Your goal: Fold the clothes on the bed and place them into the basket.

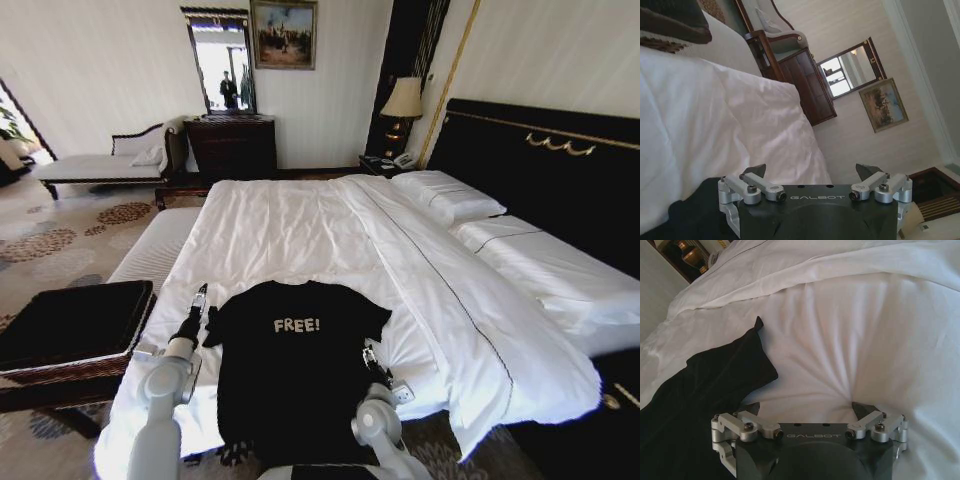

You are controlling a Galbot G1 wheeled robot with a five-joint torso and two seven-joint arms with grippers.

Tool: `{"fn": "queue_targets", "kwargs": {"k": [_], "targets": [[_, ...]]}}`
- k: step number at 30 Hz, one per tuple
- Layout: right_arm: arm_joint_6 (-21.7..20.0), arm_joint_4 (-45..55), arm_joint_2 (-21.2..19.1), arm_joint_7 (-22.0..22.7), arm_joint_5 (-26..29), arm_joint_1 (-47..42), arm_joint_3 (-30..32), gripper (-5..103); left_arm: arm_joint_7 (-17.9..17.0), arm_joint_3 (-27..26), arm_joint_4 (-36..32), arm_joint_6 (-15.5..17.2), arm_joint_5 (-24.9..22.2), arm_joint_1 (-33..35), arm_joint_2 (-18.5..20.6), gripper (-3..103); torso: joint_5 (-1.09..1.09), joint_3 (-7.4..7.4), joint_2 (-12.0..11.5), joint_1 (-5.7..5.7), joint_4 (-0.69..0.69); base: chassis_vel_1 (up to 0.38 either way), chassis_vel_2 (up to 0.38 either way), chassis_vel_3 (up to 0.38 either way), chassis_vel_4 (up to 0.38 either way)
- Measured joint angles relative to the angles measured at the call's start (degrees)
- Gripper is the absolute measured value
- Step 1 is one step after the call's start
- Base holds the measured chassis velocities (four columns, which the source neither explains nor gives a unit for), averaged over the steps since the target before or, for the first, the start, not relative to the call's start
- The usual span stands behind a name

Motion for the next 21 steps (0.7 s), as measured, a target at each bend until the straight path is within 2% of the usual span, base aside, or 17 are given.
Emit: {"fn": "queue_targets", "kwargs": {"k": [3, 7, 11, 15, 16, 21], "targets": [[-0.01, -0.15, 0.05, -0.02, 0.01, 0.15, 0.02, 100, -0.15, -1.30, 1.19, 0.02, 1.20, 0.70, 0.84, 100, 0.00, 0.00, 0.00, 0.00, -0.02, 0.000, 0.000, 0.000, 0.000], [0.07, -0.18, 0.18, -0.61, 0.02, 0.50, 0.02, 100, -0.40, -1.85, 6.05, 0.11, 6.27, 1.99, 1.93, 100, -0.02, 0.01, 0.00, 0.00, -0.05, 0.000, 0.000, 0.000, 0.000], [0.26, 0.41, -0.22, -2.33, 0.37, 0.56, -0.03, 100, -0.38, -1.98, 7.06, 0.10, 7.06, 3.06, 1.76, 100, 0.00, 0.01, -0.01, 0.00, -0.04, 0.000, 0.000, 0.000, 0.000], [0.10, 1.92, -2.78, -7.94, 5.61, 1.25, -0.44, 100, -0.89, -1.44, 8.04, -0.09, 13.81, 4.18, 1.26, 100, 0.01, 0.01, -0.01, 0.00, -0.03, 0.000, 0.000, 0.000, 0.000], [-1.03, 2.16, -4.43, -10.99, 8.59, 1.96, -0.59, 100, -0.91, -1.22, 7.50, -0.10, 14.68, 4.72, 1.11, 100, 0.01, 0.01, -0.01, 0.01, 0.00, 0.000, 0.000, 0.000, 0.000], [-3.66, 2.04, -8.10, -15.33, 14.05, 4.92, -0.71, 100, -0.89, -0.28, 5.62, -0.09, 16.44, 5.73, 0.59, 100, 0.02, 0.01, -0.01, 0.00, 0.01, 0.000, 0.000, 0.000, 0.000]]}}
